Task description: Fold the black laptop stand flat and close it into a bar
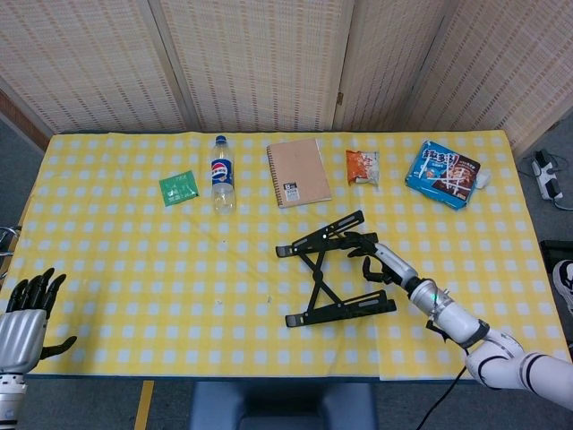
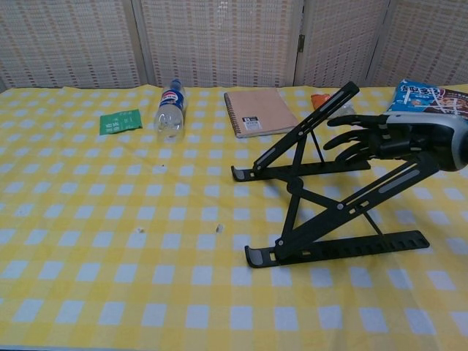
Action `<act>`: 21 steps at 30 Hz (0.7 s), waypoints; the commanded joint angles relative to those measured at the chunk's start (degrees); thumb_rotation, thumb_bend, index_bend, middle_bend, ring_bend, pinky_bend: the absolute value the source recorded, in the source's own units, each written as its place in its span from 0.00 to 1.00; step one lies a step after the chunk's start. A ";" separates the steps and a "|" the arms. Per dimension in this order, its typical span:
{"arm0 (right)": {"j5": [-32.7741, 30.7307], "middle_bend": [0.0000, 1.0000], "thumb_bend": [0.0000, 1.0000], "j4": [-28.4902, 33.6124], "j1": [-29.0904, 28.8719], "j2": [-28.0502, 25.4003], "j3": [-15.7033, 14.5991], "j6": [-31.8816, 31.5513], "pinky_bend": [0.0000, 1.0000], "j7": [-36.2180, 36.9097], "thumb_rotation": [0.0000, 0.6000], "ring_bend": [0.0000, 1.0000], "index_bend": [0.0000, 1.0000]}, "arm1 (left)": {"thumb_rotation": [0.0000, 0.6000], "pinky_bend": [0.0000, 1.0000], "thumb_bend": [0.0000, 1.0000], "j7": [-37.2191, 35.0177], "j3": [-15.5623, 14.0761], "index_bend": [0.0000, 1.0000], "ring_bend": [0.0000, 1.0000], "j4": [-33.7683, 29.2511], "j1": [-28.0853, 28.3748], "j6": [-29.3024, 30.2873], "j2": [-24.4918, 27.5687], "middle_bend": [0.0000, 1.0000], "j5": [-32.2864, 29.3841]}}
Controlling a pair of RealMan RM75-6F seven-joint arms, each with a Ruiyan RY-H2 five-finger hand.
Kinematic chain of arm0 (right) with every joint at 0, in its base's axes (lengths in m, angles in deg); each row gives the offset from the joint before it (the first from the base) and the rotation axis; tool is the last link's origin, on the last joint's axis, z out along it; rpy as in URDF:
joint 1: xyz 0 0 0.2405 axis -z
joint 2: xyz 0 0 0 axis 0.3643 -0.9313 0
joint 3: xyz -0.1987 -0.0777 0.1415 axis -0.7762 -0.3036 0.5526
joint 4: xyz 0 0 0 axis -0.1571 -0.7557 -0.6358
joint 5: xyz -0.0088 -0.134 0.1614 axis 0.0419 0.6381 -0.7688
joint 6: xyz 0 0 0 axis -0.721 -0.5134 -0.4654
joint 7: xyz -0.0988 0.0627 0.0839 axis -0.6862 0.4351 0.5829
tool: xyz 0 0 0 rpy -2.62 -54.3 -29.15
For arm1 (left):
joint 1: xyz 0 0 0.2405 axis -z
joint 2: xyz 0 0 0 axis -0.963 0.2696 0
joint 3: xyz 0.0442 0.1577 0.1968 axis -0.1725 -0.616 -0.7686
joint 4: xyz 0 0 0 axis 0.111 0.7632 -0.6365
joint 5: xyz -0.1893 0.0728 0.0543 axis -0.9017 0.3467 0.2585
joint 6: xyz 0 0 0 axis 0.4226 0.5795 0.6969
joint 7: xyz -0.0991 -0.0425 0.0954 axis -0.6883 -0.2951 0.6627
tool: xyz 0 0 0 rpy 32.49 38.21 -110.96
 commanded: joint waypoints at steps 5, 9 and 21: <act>0.20 0.20 0.97 -2.20 -2.90 3.70 -0.23 0.91 0.13 0.57 0.93 0.21 0.01 | 1.00 0.00 0.09 -0.47 -0.02 0.10 0.02 0.29 -0.05 -0.08 0.06 0.04 0.00; 0.05 0.20 0.98 -3.39 -4.12 5.29 -0.39 1.34 0.13 0.30 0.93 0.20 0.01 | 1.00 0.00 0.09 -0.68 -0.12 0.10 0.02 0.31 -0.14 -0.07 0.14 0.04 0.07; 2.44 0.19 0.97 -4.22 -8.96 8.30 -0.69 0.78 0.11 4.12 0.93 0.19 0.01 | 1.00 0.00 0.09 -0.04 -0.05 0.10 0.02 0.04 -0.15 -0.03 0.17 0.04 0.03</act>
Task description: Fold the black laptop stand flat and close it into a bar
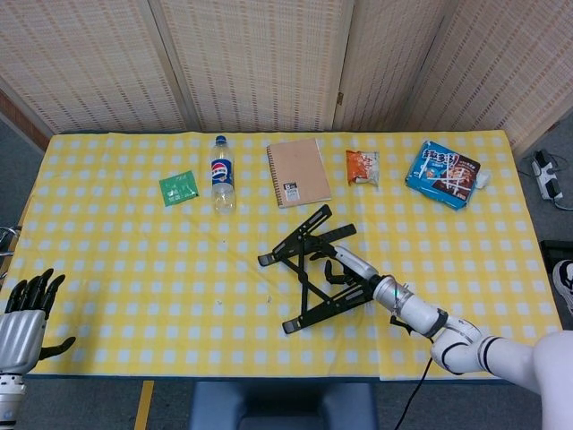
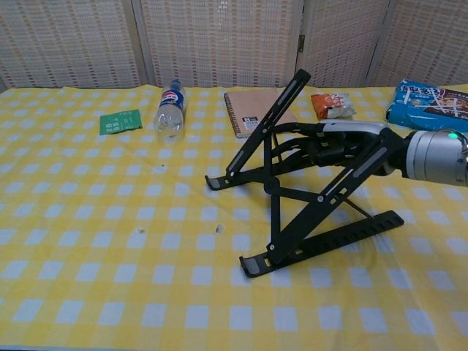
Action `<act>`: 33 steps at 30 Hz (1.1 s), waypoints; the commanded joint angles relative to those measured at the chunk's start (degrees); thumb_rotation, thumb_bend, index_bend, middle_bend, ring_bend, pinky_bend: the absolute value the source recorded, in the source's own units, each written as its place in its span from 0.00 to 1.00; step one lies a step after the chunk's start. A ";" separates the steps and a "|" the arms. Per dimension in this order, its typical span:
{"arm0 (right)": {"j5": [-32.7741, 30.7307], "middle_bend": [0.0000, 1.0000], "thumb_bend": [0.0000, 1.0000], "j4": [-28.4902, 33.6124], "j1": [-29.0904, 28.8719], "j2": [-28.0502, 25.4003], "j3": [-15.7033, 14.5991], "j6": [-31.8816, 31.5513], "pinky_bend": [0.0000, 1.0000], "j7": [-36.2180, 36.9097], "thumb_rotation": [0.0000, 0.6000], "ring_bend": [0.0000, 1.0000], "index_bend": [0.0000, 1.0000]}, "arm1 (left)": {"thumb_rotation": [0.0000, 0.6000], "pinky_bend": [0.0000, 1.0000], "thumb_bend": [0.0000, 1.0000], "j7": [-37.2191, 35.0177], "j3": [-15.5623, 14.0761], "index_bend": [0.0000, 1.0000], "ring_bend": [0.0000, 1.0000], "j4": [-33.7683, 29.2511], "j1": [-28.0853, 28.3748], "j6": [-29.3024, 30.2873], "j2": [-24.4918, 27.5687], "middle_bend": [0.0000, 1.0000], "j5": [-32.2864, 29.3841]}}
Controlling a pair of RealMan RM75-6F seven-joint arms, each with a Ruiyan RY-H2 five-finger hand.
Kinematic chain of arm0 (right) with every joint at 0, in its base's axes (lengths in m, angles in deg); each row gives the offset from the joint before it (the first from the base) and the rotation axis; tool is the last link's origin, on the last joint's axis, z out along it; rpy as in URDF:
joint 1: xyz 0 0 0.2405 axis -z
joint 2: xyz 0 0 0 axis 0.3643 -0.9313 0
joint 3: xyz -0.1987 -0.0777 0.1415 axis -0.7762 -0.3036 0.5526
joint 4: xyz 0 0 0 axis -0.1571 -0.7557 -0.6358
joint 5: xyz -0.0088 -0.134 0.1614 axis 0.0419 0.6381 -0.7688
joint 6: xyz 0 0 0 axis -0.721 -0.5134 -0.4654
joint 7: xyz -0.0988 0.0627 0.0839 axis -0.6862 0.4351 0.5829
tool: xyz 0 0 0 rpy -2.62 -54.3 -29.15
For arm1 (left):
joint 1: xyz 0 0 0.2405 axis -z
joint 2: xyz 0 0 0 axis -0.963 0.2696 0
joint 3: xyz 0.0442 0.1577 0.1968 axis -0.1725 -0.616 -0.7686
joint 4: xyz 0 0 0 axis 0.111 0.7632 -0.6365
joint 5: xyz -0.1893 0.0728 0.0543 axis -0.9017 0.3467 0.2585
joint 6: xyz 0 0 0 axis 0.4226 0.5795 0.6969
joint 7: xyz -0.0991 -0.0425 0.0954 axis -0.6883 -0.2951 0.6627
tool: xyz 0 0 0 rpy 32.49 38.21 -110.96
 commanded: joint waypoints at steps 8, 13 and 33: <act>2.26 0.19 0.98 -1.07 -4.22 3.04 -0.76 -0.97 0.11 3.36 0.93 0.19 0.01 | 1.00 0.00 0.09 0.52 -0.01 0.10 0.02 -0.26 -0.28 0.16 0.19 0.04 -0.41; 3.62 0.19 0.98 -2.01 -5.92 4.49 -1.69 -2.13 0.11 5.64 0.92 0.19 0.01 | 1.00 0.00 0.09 0.72 0.14 0.10 0.02 -0.43 -0.28 0.20 0.40 0.04 -0.61; 2.17 0.18 0.98 -0.53 -6.97 1.29 -3.46 -7.31 0.10 5.81 0.92 0.19 0.01 | 1.00 0.00 0.09 1.52 0.34 0.10 0.02 -0.62 0.44 -0.32 0.10 0.04 0.04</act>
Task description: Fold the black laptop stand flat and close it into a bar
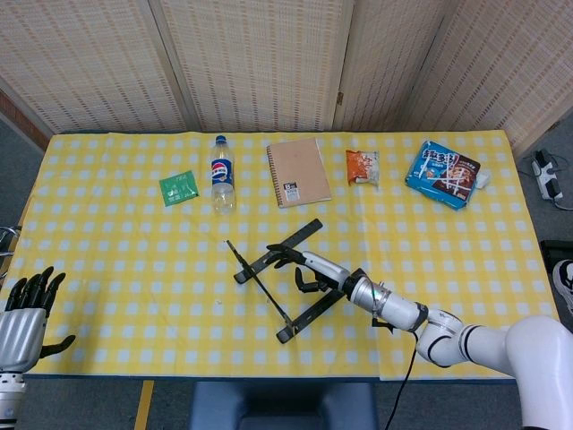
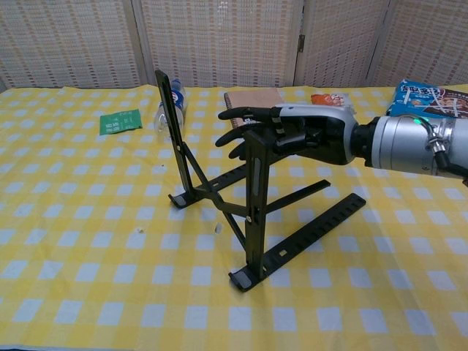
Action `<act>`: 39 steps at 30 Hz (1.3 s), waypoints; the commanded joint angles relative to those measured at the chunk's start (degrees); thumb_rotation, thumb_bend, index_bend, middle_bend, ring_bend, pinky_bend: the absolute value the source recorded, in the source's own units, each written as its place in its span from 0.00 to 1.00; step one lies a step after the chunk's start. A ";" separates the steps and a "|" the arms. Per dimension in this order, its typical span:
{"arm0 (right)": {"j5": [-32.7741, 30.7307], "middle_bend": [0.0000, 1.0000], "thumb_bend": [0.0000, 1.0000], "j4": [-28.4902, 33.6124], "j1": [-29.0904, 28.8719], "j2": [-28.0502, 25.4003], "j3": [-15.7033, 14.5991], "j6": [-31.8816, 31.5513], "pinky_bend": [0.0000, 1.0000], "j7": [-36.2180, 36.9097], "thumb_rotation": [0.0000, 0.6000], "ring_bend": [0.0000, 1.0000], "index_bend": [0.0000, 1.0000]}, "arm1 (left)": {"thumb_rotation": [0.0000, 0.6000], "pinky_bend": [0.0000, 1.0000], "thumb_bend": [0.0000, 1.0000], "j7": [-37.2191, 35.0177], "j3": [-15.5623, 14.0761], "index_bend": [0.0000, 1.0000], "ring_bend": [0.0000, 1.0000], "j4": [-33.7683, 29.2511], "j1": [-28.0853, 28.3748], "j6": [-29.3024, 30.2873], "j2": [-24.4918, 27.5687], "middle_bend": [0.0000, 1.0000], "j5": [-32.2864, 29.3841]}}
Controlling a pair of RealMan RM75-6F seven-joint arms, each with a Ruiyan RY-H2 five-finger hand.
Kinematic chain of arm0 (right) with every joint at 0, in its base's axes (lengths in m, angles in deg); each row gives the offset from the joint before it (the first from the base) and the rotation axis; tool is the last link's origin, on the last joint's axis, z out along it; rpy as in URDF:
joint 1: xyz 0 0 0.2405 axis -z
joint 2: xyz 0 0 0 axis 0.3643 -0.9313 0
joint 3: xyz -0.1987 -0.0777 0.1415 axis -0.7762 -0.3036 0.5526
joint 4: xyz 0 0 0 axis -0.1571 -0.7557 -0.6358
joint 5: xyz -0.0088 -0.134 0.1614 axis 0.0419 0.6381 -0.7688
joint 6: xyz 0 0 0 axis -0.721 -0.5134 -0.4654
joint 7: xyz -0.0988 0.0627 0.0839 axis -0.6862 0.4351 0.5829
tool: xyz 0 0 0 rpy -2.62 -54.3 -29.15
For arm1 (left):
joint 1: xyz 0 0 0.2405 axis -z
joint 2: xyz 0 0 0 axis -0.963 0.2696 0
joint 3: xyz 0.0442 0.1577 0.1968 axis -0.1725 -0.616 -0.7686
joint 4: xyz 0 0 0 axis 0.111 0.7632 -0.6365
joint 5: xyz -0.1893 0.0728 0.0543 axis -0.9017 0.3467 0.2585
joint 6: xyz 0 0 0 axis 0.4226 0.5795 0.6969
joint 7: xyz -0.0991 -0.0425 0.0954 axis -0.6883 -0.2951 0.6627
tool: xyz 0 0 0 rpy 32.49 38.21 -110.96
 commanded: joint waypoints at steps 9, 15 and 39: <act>-2.67 0.10 0.90 -3.55 -5.43 4.54 2.84 6.86 0.00 0.86 0.51 0.10 0.01 | 1.00 0.00 0.09 0.28 -0.05 0.10 0.02 -0.09 -0.05 0.00 -0.01 0.04 -0.21; -1.92 0.10 0.81 -3.84 -7.85 6.32 3.23 7.30 0.00 4.54 0.48 0.11 0.01 | 1.00 0.00 0.09 0.46 -0.10 0.10 0.02 -0.07 -0.18 0.12 0.04 0.04 -0.34; 9.49 0.10 0.81 2.87 -13.16 5.61 -5.17 -3.99 0.00 18.57 0.48 0.12 0.00 | 1.00 0.00 0.09 2.25 0.01 0.10 0.02 -0.69 0.64 -0.51 -0.51 0.04 -0.16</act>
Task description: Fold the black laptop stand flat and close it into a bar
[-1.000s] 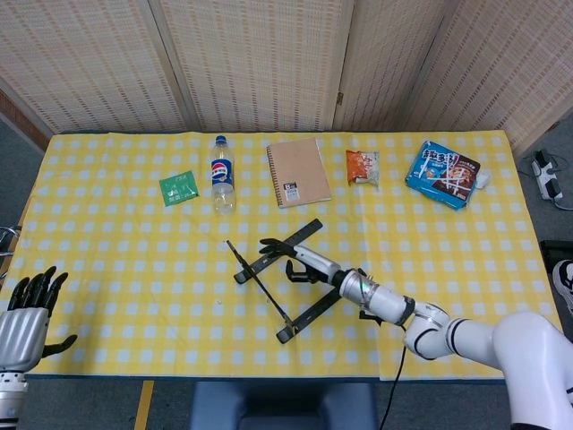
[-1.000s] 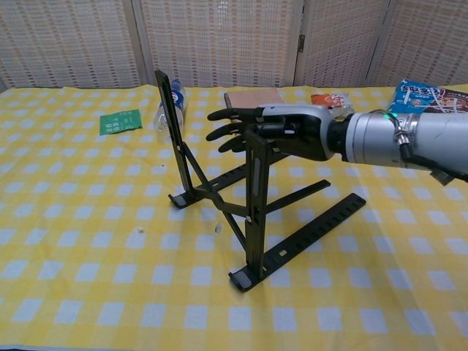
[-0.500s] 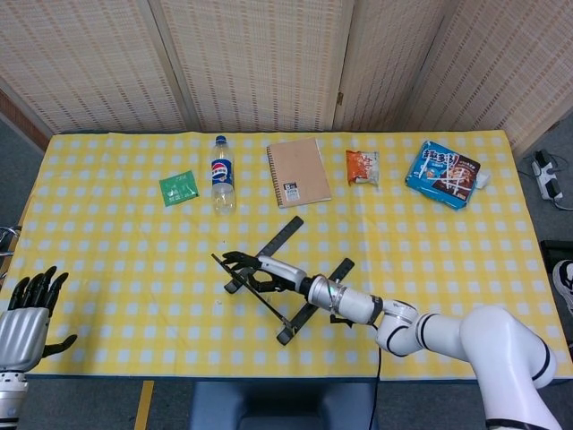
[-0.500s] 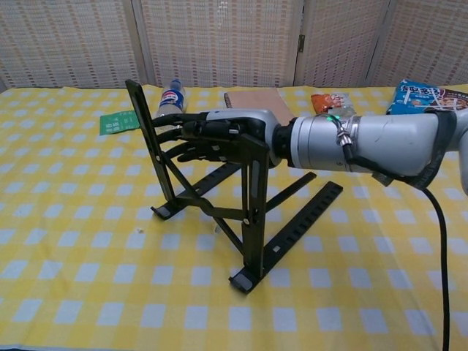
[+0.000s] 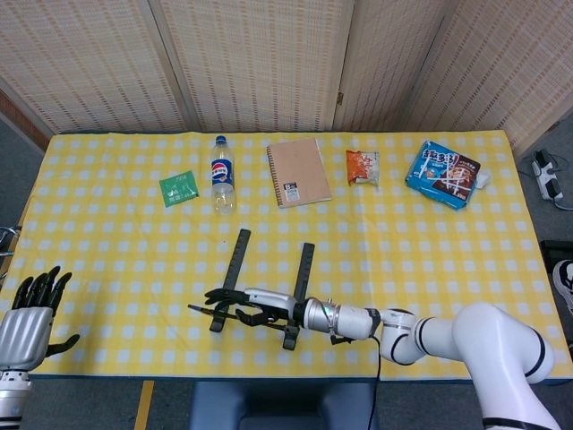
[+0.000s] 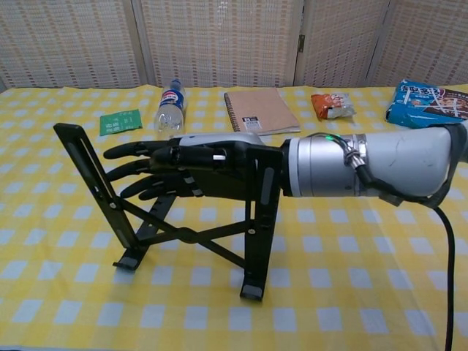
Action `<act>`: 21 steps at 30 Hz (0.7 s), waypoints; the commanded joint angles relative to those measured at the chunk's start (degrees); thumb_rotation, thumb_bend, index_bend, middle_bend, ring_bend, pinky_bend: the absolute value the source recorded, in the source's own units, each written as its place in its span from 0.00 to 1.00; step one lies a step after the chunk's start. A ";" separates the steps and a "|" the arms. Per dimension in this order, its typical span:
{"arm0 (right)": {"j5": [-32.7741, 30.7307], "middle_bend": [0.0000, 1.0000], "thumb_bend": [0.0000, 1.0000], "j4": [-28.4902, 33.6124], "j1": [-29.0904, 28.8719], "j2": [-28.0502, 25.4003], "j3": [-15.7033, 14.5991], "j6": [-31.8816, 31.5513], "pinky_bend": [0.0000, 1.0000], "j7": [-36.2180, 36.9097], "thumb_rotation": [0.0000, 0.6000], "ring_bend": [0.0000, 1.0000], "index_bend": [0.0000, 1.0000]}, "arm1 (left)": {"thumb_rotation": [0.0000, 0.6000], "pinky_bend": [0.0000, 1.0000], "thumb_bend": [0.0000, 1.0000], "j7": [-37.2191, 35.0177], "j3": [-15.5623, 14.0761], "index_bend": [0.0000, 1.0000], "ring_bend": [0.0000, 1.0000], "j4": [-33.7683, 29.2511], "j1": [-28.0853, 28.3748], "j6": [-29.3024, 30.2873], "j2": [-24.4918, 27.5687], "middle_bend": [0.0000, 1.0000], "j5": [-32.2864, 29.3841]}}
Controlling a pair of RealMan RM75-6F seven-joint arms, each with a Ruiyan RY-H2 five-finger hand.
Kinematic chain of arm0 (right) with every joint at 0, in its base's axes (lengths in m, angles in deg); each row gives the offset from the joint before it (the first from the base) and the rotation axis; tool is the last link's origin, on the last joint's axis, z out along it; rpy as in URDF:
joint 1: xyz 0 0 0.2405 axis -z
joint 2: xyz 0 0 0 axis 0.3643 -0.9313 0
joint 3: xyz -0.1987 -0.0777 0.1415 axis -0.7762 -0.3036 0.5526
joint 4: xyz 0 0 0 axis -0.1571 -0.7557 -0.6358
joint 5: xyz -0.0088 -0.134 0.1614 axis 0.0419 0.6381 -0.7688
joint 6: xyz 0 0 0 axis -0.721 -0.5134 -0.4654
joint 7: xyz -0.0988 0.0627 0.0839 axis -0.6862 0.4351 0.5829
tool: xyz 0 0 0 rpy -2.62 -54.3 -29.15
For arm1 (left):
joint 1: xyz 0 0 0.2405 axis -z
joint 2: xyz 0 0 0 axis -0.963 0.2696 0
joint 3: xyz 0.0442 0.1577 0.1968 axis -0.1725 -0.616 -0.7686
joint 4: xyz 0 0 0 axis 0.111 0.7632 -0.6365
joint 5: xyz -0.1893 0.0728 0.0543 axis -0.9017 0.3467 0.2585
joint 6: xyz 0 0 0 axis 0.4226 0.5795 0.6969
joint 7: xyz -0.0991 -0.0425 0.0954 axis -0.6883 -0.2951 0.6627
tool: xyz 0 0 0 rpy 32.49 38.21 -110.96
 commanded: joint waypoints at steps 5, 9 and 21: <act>0.46 0.10 0.81 1.90 0.29 -2.03 -1.47 -3.26 0.00 -3.01 0.48 0.12 0.00 | 1.00 0.00 0.09 0.33 0.01 0.10 0.02 -0.09 0.17 -0.02 -0.11 0.04 0.15; -1.78 0.10 0.81 3.66 1.82 -3.99 -0.85 -4.62 0.00 -6.51 0.47 0.12 0.00 | 1.00 0.00 0.09 0.41 -0.01 0.10 0.02 -0.19 0.23 0.01 -0.11 0.04 0.28; -4.12 0.10 0.81 10.51 9.70 -12.86 -5.06 -10.81 0.00 -8.82 0.47 0.11 0.00 | 1.00 0.00 0.09 0.30 -0.08 0.10 0.02 -0.04 0.34 -0.03 -0.24 0.04 0.41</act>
